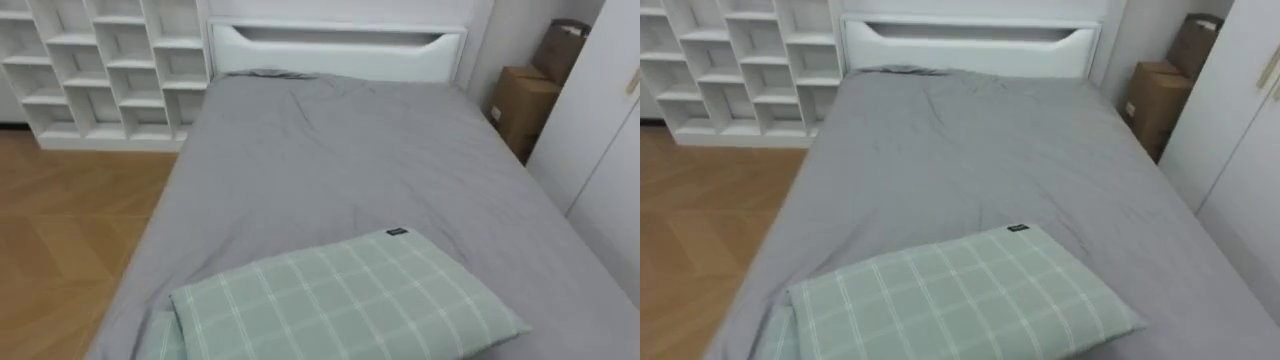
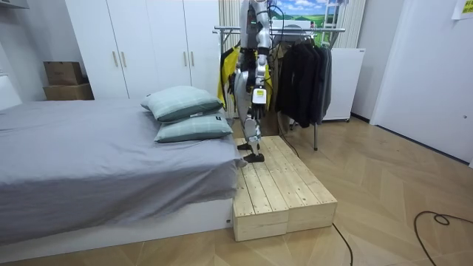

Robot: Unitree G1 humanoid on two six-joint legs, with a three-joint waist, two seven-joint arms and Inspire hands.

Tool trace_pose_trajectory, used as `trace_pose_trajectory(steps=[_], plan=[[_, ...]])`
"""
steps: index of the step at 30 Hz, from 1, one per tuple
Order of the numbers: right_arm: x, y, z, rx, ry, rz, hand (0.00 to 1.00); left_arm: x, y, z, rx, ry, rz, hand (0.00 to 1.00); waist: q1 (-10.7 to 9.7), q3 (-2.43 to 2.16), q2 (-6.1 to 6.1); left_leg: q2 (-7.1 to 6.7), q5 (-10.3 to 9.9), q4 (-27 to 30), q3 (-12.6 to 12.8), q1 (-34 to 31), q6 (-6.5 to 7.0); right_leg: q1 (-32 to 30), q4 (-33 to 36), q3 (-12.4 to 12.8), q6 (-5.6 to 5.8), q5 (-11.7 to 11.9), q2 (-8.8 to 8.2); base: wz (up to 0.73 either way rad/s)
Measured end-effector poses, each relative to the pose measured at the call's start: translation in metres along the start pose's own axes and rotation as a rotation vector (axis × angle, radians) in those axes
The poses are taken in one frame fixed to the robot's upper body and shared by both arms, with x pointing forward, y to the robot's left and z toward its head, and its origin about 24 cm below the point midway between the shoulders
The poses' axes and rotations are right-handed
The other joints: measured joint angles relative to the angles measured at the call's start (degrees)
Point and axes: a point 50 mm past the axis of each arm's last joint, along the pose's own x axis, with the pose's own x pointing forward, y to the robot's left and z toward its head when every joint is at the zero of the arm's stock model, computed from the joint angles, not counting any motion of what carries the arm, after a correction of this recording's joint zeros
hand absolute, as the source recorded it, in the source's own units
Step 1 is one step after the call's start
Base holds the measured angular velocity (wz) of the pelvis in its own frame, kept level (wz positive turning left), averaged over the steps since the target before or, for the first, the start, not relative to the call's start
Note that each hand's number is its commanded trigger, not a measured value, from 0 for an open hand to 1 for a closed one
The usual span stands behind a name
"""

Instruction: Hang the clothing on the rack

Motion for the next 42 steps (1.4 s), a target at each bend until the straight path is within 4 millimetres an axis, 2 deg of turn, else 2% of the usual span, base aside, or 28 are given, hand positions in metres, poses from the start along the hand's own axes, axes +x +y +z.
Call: trace_pose_trajectory(steps=[5,9,14,27,33,42], plan=[[-0.001,0.006,-0.008,0.003,0.037,0.069,0.00,0.002,0.001,0.018,0.003,-0.042,0.003,0.00,-0.1,0.09,-0.46,0.04,0.0,-1.1,-0.2,0.7,0.00,0.1,-0.1,0.0,0.07,0.0,0.02,-0.02],[-0.002,0.008,-0.018,0.020,0.078,0.136,0.00,0.002,0.001,0.022,0.012,-0.051,0.004,0.00,-0.3,-0.04,-1.03,0.06,0.0,-1.2,-0.5,1.4,-0.04,0.8,-0.3,0.0,0.07,0.0,0.18,-0.01],[-0.003,0.009,-0.022,0.024,0.092,0.181,0.00,0.002,0.003,0.021,0.016,-0.037,0.008,0.00,-0.3,-0.12,-1.42,-0.03,-0.3,-1.1,-1.2,1.9,-0.16,1.9,-1.0,0.0,0.06,0.0,0.28,0.03],[-0.003,0.006,-0.027,0.076,0.123,0.221,0.00,-0.001,-0.009,0.001,0.060,0.068,-0.055,0.00,-0.3,-0.11,-0.53,0.02,-0.5,-1.1,-2.1,2.6,-0.38,2.8,-1.1,-0.4,0.05,-0.1,0.44,0.02],[-0.003,0.003,-0.027,0.075,0.119,0.223,0.00,-0.001,-0.011,0.001,0.059,0.071,-0.082,0.00,-0.2,-0.12,0.03,0.02,-0.5,-1.1,-2.9,2.7,-0.50,3.2,-1.1,-0.2,0.03,-0.2,0.56,0.07],[-0.003,0.004,-0.027,0.074,0.120,0.223,0.00,-0.001,-0.013,0.002,0.079,0.065,-0.095,0.00,-0.3,-0.11,0.06,0.58,-0.6,-1.1,-3.1,2.6,-1.01,3.2,-1.1,-0.8,0.01,-0.2,1.04,0.00]])
